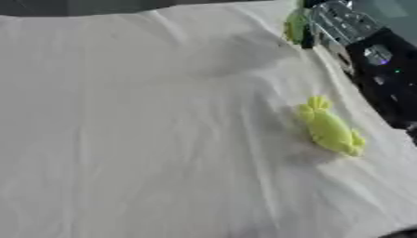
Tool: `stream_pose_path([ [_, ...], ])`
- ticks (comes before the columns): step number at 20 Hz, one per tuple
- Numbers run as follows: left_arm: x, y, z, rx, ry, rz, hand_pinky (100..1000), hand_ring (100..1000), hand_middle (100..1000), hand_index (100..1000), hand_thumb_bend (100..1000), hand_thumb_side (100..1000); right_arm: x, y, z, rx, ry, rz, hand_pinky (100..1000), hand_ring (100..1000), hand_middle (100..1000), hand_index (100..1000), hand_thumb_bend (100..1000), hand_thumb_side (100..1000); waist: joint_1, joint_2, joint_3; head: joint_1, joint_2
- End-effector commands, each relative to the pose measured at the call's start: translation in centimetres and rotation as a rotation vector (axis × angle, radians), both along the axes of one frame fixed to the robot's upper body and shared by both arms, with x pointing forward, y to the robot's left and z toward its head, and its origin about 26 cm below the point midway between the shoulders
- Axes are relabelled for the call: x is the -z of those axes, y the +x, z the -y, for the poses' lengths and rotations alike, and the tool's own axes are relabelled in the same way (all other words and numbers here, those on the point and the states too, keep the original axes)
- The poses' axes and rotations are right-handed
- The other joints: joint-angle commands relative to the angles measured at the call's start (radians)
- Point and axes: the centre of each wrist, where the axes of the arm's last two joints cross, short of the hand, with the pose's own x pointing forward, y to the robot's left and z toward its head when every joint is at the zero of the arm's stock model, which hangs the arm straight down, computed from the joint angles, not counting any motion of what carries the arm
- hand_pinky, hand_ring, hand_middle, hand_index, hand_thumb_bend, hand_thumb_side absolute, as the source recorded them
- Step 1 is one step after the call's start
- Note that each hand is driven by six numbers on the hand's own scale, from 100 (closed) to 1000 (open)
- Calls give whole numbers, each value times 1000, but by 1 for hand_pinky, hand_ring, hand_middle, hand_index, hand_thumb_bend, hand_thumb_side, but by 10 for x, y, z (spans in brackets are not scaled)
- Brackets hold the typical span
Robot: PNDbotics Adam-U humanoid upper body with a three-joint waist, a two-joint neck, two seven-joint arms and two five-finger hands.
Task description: Pick up the objects with one hand, pass them to the other hand, and then place them into the box on the other side of the table.
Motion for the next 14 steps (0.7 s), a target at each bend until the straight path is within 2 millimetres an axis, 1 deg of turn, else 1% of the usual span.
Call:
stream_pose_path([
  [1, -12, -3, -8, -16, 24, 35, 737, 778, 747, 728, 100, 680, -21, -8, -14, 165, 289, 101, 759, 598, 381, 473, 267, 100, 0, -39, -6, 3, 4],
  [4, -12, -3, -8, -15, 26, 34, 739, 778, 748, 729, 100, 677, -21, -10, -24, 134, 268, 111, 762, 595, 380, 473, 271, 100, -2, -52, -11, 11, 8],
  [8, -12, -3, -8, -12, 27, 35, 740, 779, 749, 729, 100, 673, -19, -11, -36, 100, 245, 123, 762, 586, 373, 472, 270, 100, -4, -71, -15, 32, 12],
  [14, -11, -4, -11, -19, 24, 40, 742, 779, 749, 729, 100, 665, -19, -17, -62, 12, 227, 181, 760, 565, 353, 477, 142, 100, 0, -93, -25, 53, 22],
])
